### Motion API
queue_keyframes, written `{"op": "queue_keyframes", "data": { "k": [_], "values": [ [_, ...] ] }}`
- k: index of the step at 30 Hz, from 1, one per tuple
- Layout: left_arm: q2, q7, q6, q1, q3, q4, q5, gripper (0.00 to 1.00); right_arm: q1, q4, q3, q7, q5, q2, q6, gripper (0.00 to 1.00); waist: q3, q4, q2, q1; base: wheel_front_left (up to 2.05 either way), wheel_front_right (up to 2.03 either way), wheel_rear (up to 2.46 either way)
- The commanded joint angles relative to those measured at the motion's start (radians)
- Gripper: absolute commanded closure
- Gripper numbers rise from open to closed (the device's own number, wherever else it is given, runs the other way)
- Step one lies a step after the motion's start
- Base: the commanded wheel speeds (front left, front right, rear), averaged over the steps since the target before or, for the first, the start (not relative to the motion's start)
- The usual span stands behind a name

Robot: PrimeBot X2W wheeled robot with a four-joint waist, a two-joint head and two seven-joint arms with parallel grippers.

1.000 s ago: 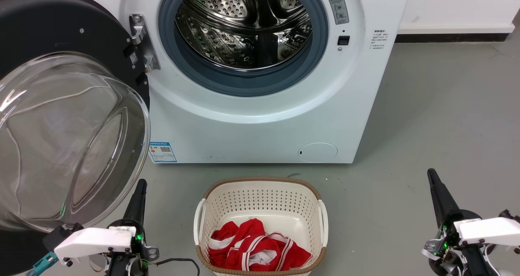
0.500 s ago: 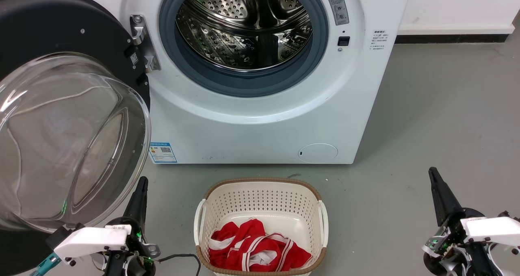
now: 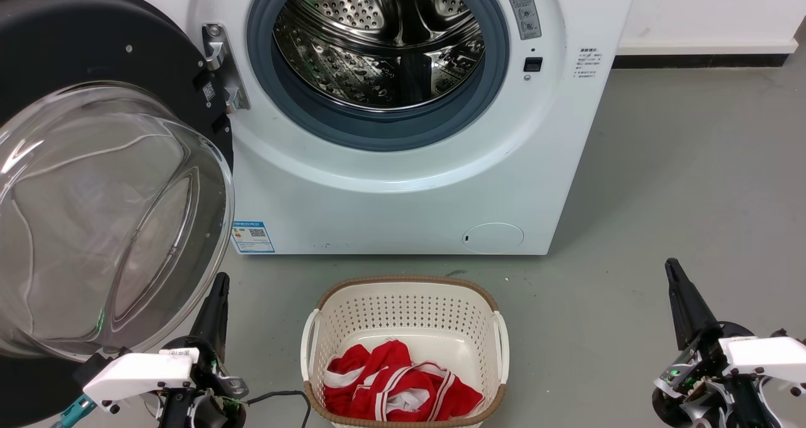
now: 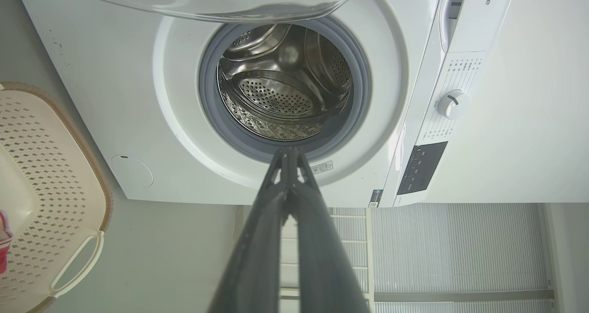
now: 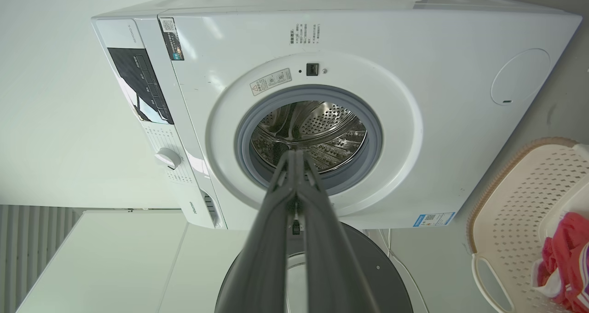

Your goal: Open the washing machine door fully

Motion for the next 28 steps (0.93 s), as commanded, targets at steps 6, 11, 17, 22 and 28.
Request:
{"op": "queue_keyframes", "data": {
  "k": [6,11,17,22,28],
  "values": [
    [-0.002,0.003,-0.004,-0.008,0.003,0.000,-0.001,1.00,-0.013,0.002,-0.004,0.006,-0.004,0.003,0.000,1.00,0.000,0.000,-0.0001,0.0000,0.00,0.00,0.00],
    [-0.001,0.003,-0.004,-0.008,0.003,0.000,-0.001,1.00,-0.013,0.002,-0.006,0.007,-0.005,0.004,0.000,1.00,0.000,0.000,-0.0001,0.0000,0.00,0.00,0.00],
    [-0.001,0.003,-0.004,-0.008,0.003,0.000,-0.001,1.00,-0.013,0.002,-0.007,0.008,-0.007,0.005,0.000,1.00,0.000,0.000,-0.0001,0.0000,0.00,0.00,0.00],
    [-0.001,0.003,-0.004,-0.008,0.003,0.000,-0.001,1.00,-0.013,0.002,-0.009,0.010,-0.007,0.006,0.000,1.00,0.000,0.000,-0.0001,0.0000,0.00,0.00,0.00],
    [-0.001,0.003,-0.004,-0.008,0.003,0.000,-0.001,1.00,-0.012,0.002,-0.010,0.011,-0.008,0.007,0.000,1.00,0.000,0.000,-0.0001,0.0000,0.00,0.00,0.00]
  ]
}}
